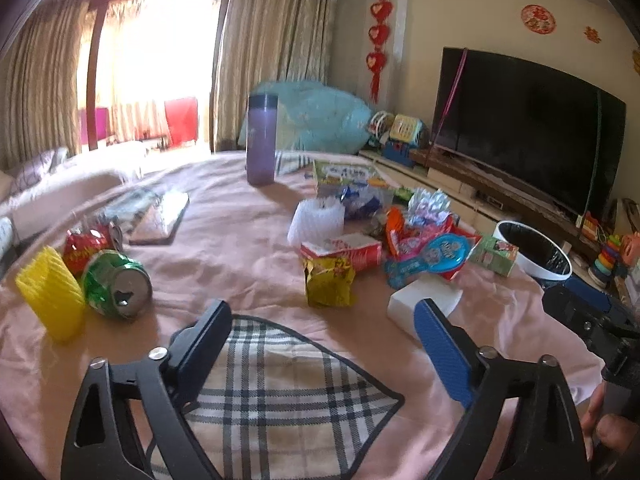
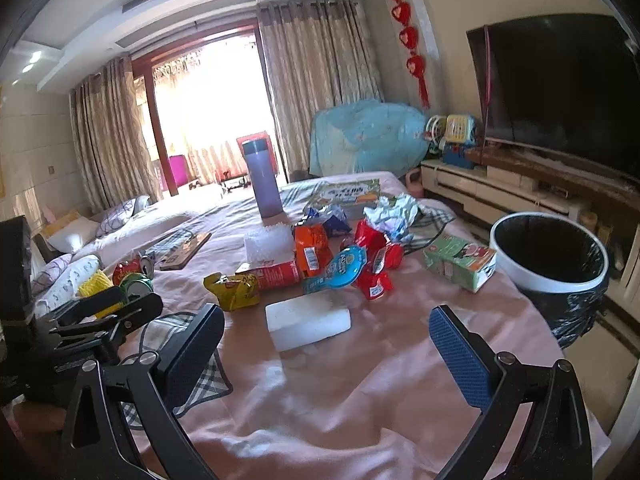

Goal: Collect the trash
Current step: 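Grasp the yellow snack bag with the left gripper while the right gripper grasps the white tissue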

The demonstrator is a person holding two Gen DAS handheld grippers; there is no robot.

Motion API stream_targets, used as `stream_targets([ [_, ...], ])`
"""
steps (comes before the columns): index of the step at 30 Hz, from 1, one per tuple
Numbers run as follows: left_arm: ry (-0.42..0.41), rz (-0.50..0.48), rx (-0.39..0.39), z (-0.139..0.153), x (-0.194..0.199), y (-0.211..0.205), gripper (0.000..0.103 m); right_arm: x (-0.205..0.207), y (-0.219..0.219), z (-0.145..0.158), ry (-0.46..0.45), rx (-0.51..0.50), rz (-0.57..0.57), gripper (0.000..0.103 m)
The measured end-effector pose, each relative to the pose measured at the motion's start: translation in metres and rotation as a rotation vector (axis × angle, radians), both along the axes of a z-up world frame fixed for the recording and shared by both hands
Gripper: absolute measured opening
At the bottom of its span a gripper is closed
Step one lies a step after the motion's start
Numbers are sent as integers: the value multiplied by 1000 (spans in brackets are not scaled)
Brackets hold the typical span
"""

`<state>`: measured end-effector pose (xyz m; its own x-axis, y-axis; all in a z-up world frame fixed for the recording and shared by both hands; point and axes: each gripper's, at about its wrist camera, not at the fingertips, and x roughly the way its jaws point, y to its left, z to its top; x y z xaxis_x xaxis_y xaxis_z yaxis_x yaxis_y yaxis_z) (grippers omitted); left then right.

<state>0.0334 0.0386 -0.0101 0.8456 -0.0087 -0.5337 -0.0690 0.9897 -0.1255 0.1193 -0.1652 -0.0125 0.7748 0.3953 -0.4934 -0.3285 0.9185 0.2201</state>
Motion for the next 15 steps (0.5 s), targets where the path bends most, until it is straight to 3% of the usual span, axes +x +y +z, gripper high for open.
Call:
stream_targets([
  [4, 47, 3, -33, -4, 24, 10, 86, 17, 3, -9, 70, 17, 9, 99],
  [15, 155, -16, -50, -23, 98, 21, 64, 67, 11, -40, 259, 52, 50, 80],
])
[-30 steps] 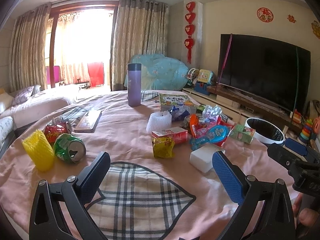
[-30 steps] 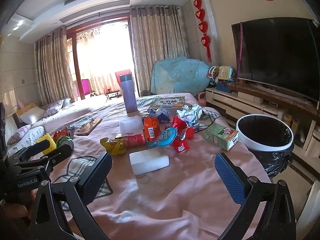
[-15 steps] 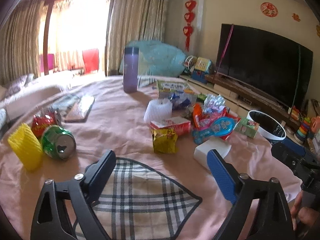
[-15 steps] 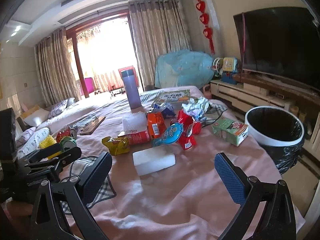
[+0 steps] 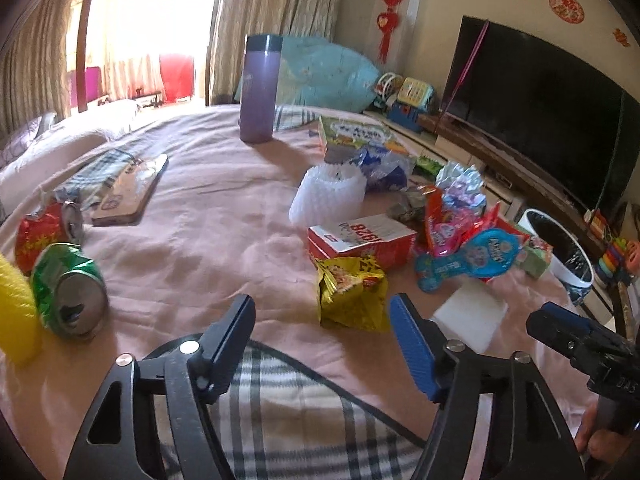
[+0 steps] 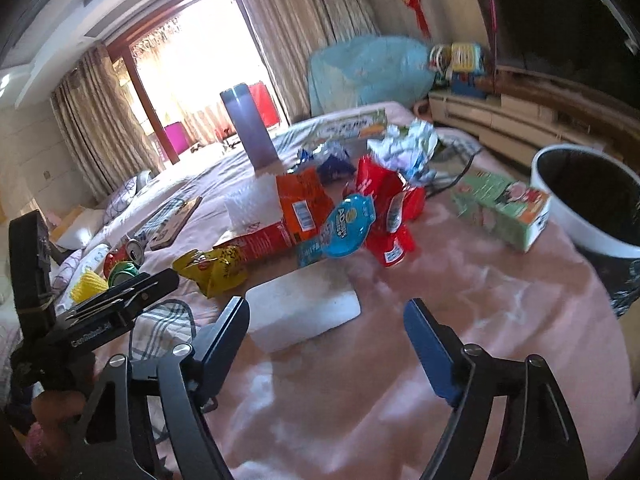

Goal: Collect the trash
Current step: 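Grasp the yellow snack bag with the left gripper while the right gripper grasps the white tissue, then carry both items over the trash bin and open both grippers to drop them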

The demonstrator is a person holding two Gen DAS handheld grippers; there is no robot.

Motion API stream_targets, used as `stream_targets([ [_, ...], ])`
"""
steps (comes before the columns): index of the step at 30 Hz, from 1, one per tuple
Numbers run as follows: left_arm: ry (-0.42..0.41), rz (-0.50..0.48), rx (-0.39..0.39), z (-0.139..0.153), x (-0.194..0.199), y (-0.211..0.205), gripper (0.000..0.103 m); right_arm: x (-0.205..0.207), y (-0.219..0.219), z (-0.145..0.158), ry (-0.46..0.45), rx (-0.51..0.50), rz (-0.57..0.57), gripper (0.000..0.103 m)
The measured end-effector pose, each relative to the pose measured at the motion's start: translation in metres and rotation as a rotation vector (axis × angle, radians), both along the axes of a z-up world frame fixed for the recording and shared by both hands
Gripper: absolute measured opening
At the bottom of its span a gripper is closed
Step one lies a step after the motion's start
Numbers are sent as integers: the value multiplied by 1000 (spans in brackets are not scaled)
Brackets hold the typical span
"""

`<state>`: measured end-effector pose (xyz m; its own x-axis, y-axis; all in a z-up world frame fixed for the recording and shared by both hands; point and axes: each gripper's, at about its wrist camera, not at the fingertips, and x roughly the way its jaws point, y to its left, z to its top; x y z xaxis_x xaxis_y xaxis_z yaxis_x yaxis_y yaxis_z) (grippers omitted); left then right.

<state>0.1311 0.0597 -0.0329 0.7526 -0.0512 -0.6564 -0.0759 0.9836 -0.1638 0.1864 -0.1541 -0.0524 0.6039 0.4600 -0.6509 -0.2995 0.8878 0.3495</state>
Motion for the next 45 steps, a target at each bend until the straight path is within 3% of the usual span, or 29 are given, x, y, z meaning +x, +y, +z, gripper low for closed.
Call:
stream_targets([
  [7, 54, -34, -56, -14, 33, 6, 53, 24, 3, -19, 84, 34, 14, 77],
  [9, 53, -57, -63, -16, 39, 4, 42, 29, 4, -22, 106, 48, 22, 76],
  [11, 56, -82, -69, -18, 45, 1, 29, 34, 6, -25, 123, 47, 33, 68],
  [13, 52, -100, -57, -20, 48, -3, 27, 36, 8, -31, 148, 59, 52, 45],
  [15, 52, -118, -61, -21, 47, -4, 16, 37, 9, -33, 155, 66, 58, 41],
  [19, 43, -121, -80, -20, 38, -4, 14, 29, 2, -24, 118, 59, 63, 25],
  [22, 25, -127, -85, -14, 28, -10, 12, 24, -5, -21, 108, 77, 67, 19],
  [34, -52, -241, -80, 20, -4, -58, 11, -8, -59, 8, 23, 124, -8, 15],
  [45, -36, -373, -53, 23, 20, -118, 11, -13, -130, 23, -29, 122, -173, 15],
])
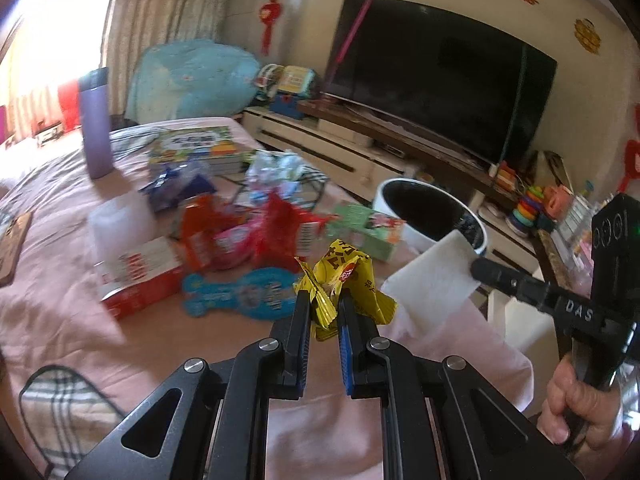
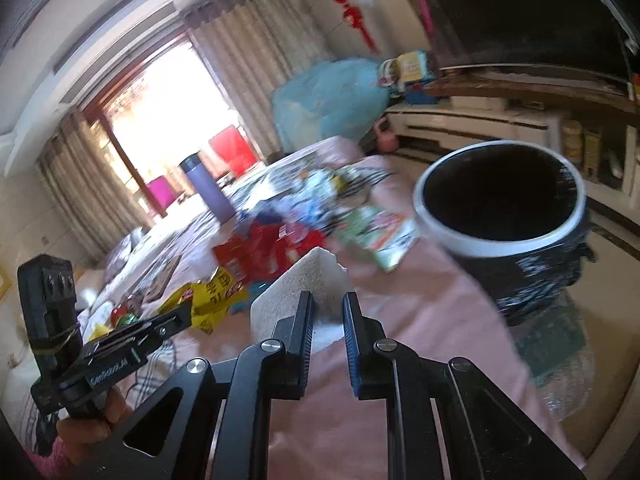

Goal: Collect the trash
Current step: 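Carry both items over the trash bin and open both grippers to drop them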

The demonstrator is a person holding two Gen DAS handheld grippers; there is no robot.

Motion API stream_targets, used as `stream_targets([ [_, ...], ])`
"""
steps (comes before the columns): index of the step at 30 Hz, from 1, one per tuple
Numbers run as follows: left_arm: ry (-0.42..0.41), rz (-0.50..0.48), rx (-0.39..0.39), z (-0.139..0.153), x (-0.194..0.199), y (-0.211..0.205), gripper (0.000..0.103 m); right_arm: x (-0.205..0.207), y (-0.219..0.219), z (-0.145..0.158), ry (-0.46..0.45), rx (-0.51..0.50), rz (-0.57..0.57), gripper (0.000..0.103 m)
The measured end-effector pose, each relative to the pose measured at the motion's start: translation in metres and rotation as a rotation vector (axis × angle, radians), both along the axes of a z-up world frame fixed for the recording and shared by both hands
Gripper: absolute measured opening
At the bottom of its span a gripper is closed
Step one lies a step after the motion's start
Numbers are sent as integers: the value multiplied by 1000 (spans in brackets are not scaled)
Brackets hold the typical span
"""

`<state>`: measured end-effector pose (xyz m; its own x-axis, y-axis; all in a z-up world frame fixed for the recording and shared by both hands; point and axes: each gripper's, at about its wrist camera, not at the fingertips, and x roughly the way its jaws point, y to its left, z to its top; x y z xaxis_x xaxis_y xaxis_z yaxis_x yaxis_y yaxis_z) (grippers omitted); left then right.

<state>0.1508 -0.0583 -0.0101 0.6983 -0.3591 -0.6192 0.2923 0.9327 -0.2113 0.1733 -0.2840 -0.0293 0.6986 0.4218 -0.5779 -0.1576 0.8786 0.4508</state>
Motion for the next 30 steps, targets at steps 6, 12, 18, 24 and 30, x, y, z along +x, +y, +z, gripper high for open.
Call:
stream_targets([
  [6, 8, -47, 7, -1, 28, -29, 11, 7, -35, 6, -20, -10, -76, 15],
  [12, 16, -77, 13, -4, 66, -57, 11, 21, -71, 12, -36, -40, -155, 15],
  [18, 11, -117, 27, -2, 107, -90, 12, 43, -102, 13, -37, -84, -228, 15],
  [24, 15, -139, 28, -5, 146, -123, 13, 61, -127, 9, -30, -110, -276, 15],
  [30, 35, -162, 45, -17, 180, -153, 13, 82, -140, 1, -9, -142, -291, 15],
])
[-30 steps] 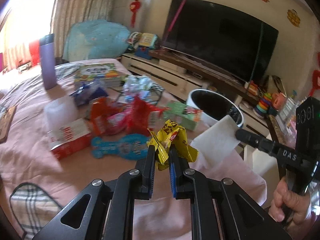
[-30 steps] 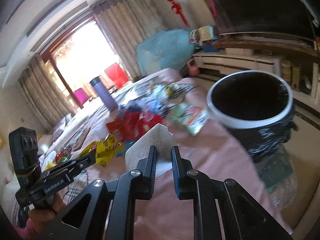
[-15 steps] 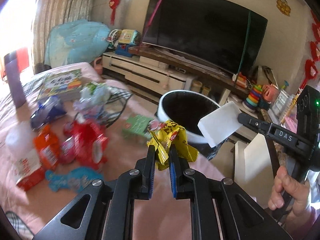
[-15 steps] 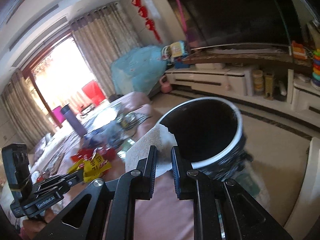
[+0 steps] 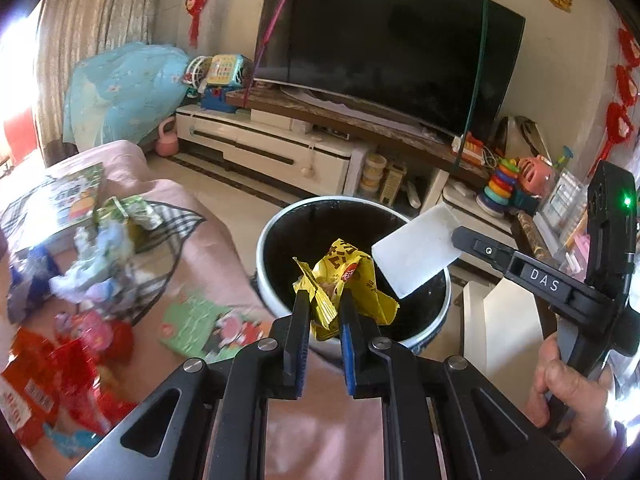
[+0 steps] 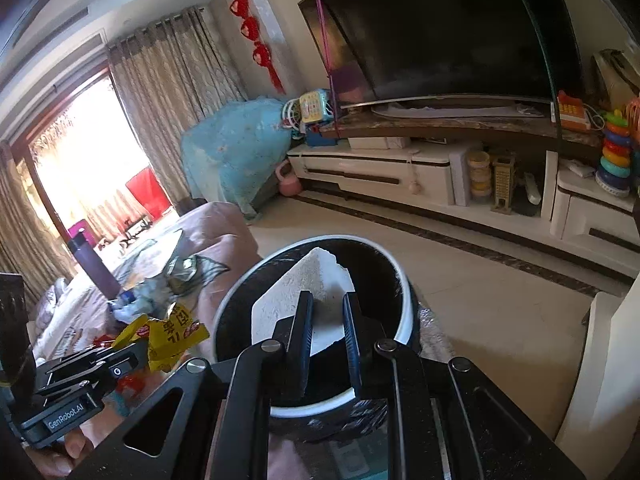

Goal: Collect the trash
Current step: 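Carry both items over the trash bin and open both grippers to drop them, then move both tools back over the bed toward the remaining trash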

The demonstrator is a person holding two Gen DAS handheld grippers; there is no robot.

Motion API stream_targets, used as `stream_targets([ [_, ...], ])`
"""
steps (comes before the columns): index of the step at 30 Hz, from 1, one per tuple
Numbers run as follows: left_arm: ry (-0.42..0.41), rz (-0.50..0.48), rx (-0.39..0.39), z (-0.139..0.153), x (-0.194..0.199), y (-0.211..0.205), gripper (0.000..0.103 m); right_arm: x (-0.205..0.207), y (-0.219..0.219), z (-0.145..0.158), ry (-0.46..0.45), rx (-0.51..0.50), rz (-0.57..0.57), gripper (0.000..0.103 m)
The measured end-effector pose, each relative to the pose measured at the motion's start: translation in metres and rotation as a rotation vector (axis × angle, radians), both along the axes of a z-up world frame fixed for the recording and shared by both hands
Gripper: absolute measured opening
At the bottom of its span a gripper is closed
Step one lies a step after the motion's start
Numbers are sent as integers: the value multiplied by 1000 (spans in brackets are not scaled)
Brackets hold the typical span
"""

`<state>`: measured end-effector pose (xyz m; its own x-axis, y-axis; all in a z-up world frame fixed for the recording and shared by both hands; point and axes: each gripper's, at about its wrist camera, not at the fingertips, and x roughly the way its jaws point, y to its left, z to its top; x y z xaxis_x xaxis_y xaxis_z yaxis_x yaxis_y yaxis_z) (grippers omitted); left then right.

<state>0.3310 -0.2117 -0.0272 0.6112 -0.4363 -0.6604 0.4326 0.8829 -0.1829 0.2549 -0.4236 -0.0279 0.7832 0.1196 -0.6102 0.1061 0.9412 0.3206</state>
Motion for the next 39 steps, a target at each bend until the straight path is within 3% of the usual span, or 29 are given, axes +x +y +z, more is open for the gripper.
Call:
stream_targets([
  [10, 29, -18, 33, -15, 45, -36, 18, 30, -15, -14, 56, -40, 4, 17],
  [14, 41, -1, 44, -19, 51, -42, 38, 39, -18, -19, 75, -41, 25, 22],
  [15, 41, 2, 44, -19, 51, -42, 46, 40, -19, -19, 75, -48, 25, 26],
  [17, 35, 5, 40, -17, 48, -43, 51, 40, -20, -20, 70, -46, 25, 36],
  [19, 31, 4, 35, -16, 44, -41, 52, 39, -19, -19, 59, -34, 28, 58],
  [21, 24, 5, 27, -15, 36, -36, 55, 37, -19, -18, 51, -26, 26, 60],
  [28, -24, 24, 9, -7, -5, -7, 65, 17, -8, -11, 12, 9, 31, 84],
  [39, -41, 101, -33, -2, -77, 60, 72, -17, 31, -8, 5, 75, 78, 96],
])
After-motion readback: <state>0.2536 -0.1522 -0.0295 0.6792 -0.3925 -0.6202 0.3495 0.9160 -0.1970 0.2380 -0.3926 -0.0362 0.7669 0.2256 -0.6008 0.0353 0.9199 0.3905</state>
